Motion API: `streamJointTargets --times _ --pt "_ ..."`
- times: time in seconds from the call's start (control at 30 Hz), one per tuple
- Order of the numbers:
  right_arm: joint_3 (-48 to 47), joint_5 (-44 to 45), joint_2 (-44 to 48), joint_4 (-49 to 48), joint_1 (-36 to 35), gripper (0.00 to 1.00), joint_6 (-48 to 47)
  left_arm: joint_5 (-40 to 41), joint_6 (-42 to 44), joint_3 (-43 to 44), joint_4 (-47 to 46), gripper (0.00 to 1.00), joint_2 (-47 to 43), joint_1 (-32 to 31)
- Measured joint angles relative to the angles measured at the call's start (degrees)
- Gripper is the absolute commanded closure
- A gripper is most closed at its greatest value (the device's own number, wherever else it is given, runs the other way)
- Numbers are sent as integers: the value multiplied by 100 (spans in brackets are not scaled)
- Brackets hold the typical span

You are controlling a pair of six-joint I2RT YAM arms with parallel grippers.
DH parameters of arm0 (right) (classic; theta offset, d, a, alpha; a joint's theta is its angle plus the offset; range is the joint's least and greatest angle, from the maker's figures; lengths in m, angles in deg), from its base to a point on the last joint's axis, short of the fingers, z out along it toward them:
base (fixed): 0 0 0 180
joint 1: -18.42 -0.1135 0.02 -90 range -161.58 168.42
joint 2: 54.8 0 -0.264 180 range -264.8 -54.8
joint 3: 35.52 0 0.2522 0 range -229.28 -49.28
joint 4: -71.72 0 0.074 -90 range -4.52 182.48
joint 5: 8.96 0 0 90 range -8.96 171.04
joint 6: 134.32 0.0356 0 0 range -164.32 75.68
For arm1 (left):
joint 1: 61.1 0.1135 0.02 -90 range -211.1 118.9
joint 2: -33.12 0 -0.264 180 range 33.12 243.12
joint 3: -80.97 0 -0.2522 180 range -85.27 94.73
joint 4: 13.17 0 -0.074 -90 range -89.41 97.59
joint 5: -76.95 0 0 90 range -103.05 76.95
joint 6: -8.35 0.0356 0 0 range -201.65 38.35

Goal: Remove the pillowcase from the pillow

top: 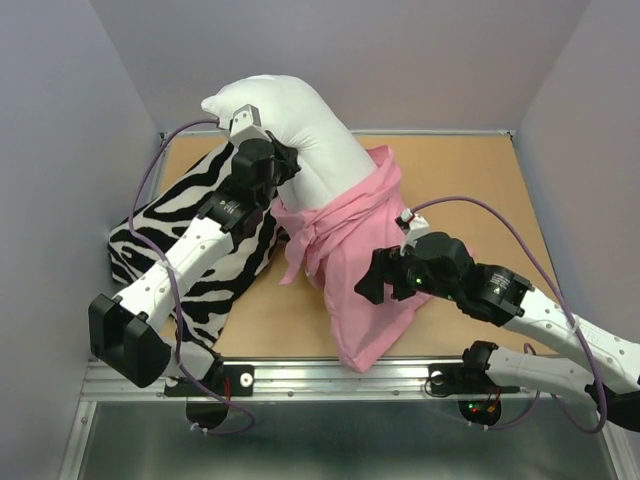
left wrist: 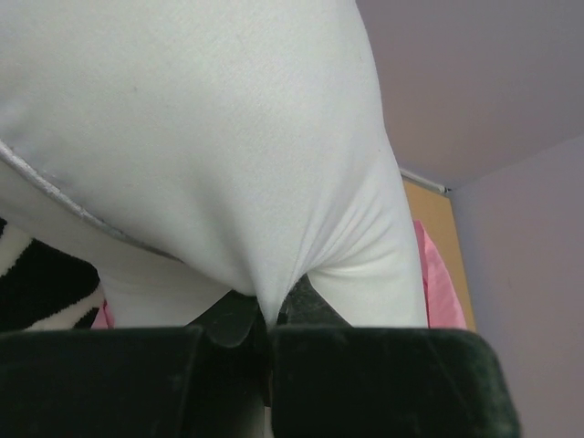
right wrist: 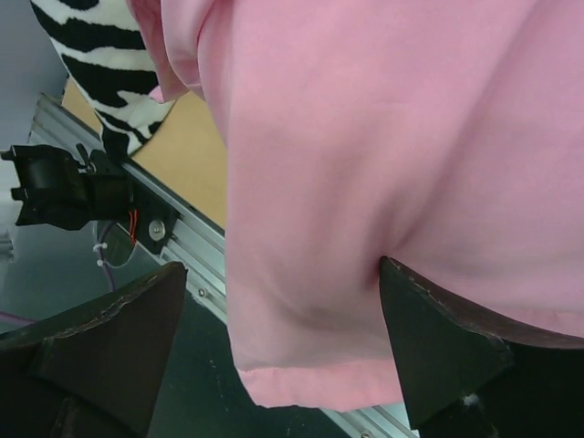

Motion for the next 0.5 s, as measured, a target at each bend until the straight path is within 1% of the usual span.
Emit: streamJointTargets --times 0.13,0.2,0.23,0.27,0.33,0.4,0.47,0.5 --pt "138 74 153 11 -28 4 151 83 48 162 -44 100 166 -90" --pt "234 175 59 52 -94 13 214 105 68 212 -57 100 210 -122" --pt "262 216 -4 94 -116 20 254 111 72 254 -55 100 243 -131" --pt "293 306 -72 144 -136 39 284 116 83 291 -55 100 271 -138" --pt "326 505 -168 269 -157 60 376 129 96 372 -52 100 341 -164" --pt "334 647 -190 372 -162 76 461 168 173 525 26 100 431 -181" --pt "334 769 -138 404 -160 84 518 197 260 769 234 100 533 -190" --pt "334 811 -52 420 -160 92 553 188 337 957 358 100 612 -188"
